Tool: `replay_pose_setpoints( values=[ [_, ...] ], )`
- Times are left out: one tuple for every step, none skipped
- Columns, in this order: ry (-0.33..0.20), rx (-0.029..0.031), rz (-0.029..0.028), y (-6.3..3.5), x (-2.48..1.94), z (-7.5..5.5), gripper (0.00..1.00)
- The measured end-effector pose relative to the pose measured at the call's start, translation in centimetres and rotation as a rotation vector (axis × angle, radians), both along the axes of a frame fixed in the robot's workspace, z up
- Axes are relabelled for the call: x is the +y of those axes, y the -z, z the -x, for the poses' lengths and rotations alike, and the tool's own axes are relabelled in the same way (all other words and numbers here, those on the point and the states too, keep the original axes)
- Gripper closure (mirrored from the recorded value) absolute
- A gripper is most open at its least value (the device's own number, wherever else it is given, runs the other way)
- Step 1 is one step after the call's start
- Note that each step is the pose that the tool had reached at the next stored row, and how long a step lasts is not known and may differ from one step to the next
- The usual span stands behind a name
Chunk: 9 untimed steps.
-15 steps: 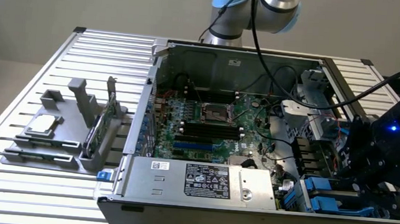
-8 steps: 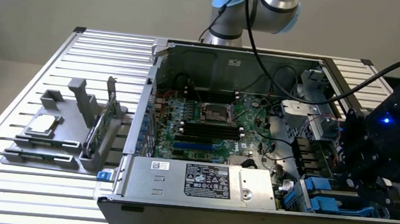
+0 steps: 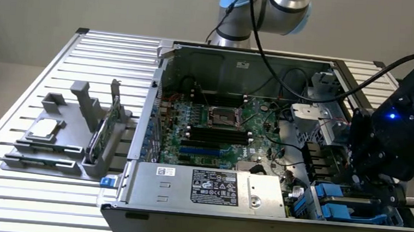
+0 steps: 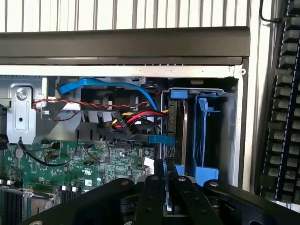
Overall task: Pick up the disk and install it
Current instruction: 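Insert the second disk wire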
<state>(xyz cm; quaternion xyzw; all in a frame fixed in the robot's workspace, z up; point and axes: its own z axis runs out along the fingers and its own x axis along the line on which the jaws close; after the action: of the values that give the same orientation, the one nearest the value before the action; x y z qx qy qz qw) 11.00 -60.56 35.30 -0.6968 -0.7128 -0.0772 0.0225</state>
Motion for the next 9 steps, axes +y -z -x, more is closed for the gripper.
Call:
replay_pose_setpoints(
  values=[
    [-0.001, 0.0001, 0.0001, -0.03, 0.07, 0.16, 0.89],
    [-0.002, 0.0000, 0.0001, -0.04, 0.12, 0.35, 0.89],
    [-0.003, 0.0000, 0.0000, -0.04, 0.15, 0.56, 0.89],
    [-0.004, -0.0002, 0.0000, -0.04, 0.15, 0.64, 0.89],
    [-0.004, -0.0003, -0.0002, -0.03, 0.16, 0.64, 0.89],
    [-0.004, -0.0004, -0.0003, -0.04, 0.16, 0.64, 0.89],
    [-0.004, -0.0004, -0.0003, -0.04, 0.16, 0.64, 0.89],
    [-0.004, -0.0004, -0.0002, -0.04, 0.16, 0.64, 0.89],
    [-0.004, -0.0004, -0.0002, -0.04, 0.16, 0.64, 0.89]
  ],
)
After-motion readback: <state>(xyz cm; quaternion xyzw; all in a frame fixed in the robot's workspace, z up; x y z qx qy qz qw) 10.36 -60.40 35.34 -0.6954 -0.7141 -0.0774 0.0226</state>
